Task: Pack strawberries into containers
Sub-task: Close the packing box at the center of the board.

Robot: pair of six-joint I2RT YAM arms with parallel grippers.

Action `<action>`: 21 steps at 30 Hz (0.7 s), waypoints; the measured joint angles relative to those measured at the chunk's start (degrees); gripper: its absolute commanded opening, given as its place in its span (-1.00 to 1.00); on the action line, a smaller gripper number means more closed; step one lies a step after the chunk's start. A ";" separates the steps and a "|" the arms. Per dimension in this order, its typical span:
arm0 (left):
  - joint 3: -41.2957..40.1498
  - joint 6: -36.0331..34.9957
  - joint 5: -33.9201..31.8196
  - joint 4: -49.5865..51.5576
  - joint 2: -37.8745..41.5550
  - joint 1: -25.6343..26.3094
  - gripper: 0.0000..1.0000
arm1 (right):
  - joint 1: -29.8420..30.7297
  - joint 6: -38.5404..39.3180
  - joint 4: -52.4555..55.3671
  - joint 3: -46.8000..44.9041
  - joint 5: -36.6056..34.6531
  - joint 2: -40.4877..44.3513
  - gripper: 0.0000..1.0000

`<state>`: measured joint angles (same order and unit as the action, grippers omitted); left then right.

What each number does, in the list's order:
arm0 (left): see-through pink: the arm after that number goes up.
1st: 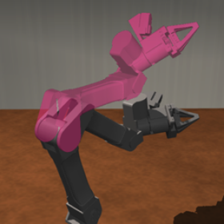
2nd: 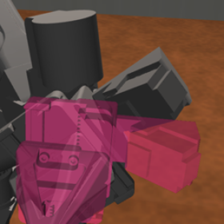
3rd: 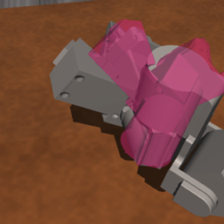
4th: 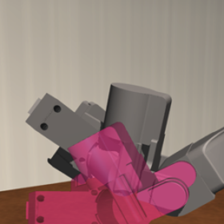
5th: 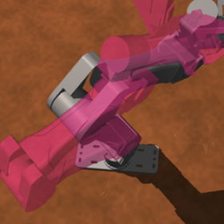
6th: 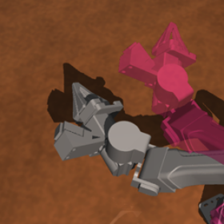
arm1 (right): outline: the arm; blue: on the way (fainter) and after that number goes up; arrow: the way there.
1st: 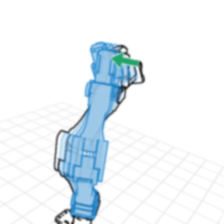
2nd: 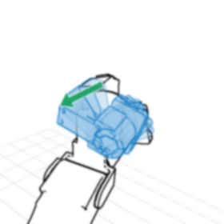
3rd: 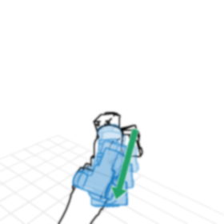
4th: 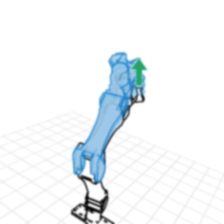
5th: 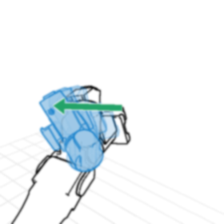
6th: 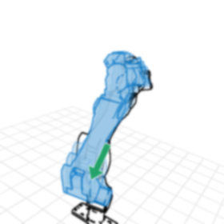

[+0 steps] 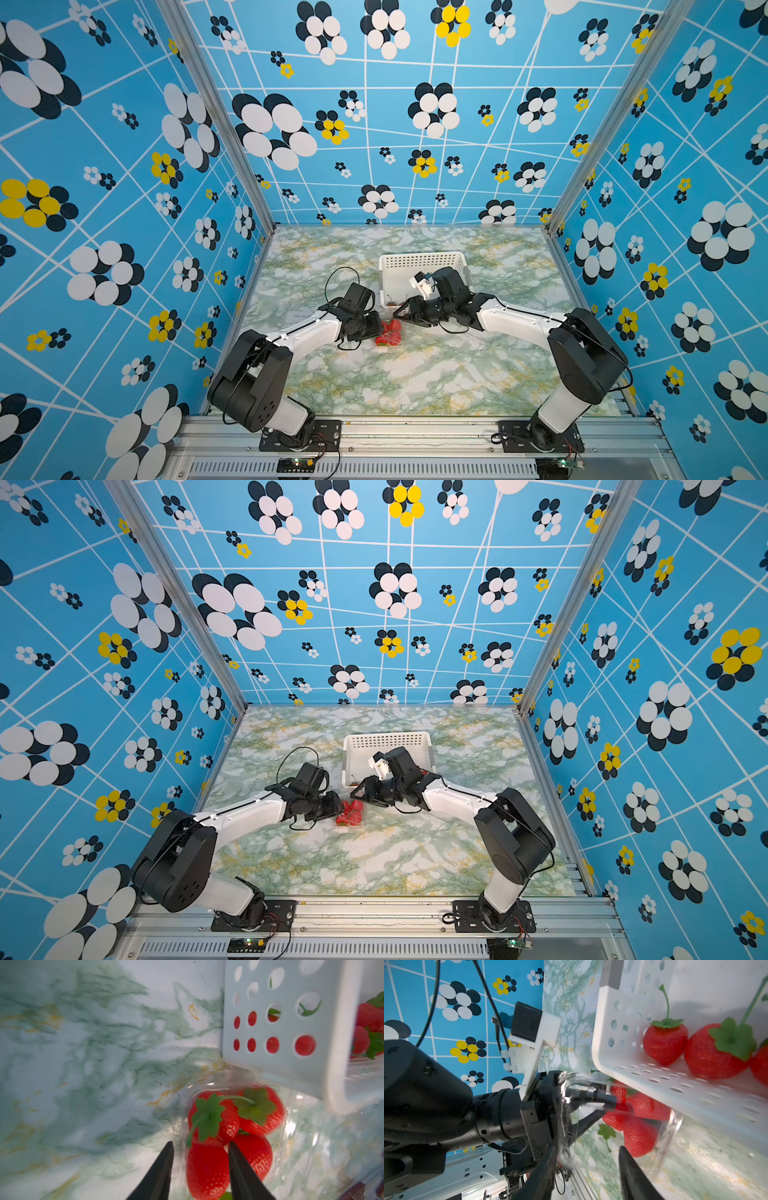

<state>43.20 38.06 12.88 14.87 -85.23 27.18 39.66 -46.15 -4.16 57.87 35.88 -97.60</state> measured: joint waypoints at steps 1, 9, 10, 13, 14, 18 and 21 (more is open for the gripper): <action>-0.09 -0.02 0.24 -0.09 0.09 -0.09 -0.21 | 0.15 -0.04 -0.02 0.04 0.26 -0.17 0.00; -0.52 -0.07 0.83 -0.15 1.68 -0.98 -0.26 | 0.48 -0.22 -0.42 0.04 0.92 -1.01 -0.03; -0.59 -0.09 0.83 -0.17 1.68 -0.98 -0.26 | 0.52 -0.22 -0.44 0.04 0.92 -1.07 -0.03; -0.85 -0.09 0.83 -0.11 1.68 -1.01 -0.29 | 0.70 -0.26 -0.85 0.04 0.96 -1.64 -0.08; -0.94 -0.09 0.85 -0.15 1.75 -1.09 -0.29 | 0.81 -0.33 -0.85 0.04 0.94 -1.88 -0.10; -2.03 -0.07 0.83 -0.09 3.32 -1.92 -0.29 | 1.20 -0.63 -0.83 0.17 1.22 -2.89 -0.15; -2.56 -0.04 0.83 -0.11 4.79 -2.23 -0.31 | 1.55 -0.85 -0.83 0.72 1.77 -3.78 -0.16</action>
<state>40.64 38.02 13.72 14.76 -80.44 24.95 41.21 -47.00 -4.99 58.59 37.65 -101.38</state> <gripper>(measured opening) 0.350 0.422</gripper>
